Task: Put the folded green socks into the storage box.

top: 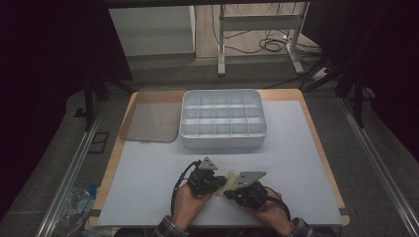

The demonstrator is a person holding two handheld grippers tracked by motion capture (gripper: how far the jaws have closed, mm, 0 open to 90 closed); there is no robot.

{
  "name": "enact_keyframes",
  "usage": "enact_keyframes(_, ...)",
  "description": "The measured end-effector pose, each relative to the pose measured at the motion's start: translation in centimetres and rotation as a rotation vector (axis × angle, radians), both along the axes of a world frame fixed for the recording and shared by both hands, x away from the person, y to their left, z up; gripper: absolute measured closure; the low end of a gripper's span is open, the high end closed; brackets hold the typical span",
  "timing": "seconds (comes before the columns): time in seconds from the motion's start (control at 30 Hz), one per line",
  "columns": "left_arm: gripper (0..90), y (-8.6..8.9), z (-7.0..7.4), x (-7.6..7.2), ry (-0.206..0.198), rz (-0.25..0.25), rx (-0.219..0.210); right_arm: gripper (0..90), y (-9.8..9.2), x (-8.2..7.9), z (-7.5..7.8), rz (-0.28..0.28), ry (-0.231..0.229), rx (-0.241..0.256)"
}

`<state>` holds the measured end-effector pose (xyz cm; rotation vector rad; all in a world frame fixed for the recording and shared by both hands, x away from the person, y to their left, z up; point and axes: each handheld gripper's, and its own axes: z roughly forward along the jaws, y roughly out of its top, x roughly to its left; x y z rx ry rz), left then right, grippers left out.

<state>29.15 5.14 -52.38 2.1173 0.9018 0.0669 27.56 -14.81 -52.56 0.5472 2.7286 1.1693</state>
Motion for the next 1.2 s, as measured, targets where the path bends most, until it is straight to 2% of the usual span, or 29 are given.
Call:
enact_keyframes(0.23, 84.6, -0.1, 0.0, 0.1, 0.002, 0.001, -0.002, 89.7, -1.6, 2.1, 0.3, -0.101, -0.019, 0.002)
enact_keyframes(0.5, 85.1, -0.1, 0.1, 0.2, 0.006, 0.001, 0.002, 89.8, -1.4, 2.2, -0.2, -0.107, -0.034, -0.011)
enact_keyframes(0.7, 85.1, 0.8, 0.9, 0.4, -0.033, 0.038, 0.042, 87.2, -1.7, 2.4, 0.6, -0.12, -0.053, 0.016)
enact_keyframes(0.87, 84.8, 1.2, 1.1, 0.6, -0.029, 0.046, 0.033, 84.1, -2.4, 2.4, 1.3, -0.134, -0.058, 0.025)
enact_keyframes(0.97, 84.5, 1.1, 1.1, 0.6, -0.023, 0.038, 0.014, 84.1, -2.3, 2.5, 0.9, -0.14, -0.051, 0.01)
enact_keyframes(1.07, 84.2, 1.2, 1.2, 0.5, -0.013, 0.03, -0.005, 84.1, -2.2, 2.7, 0.4, -0.143, -0.037, 0.017)
enact_keyframes(1.2, 83.4, 1.1, 1.4, 0.4, -0.008, 0.016, -0.02, 83.1, -2.2, 2.6, 0.7, -0.143, -0.049, 0.021)
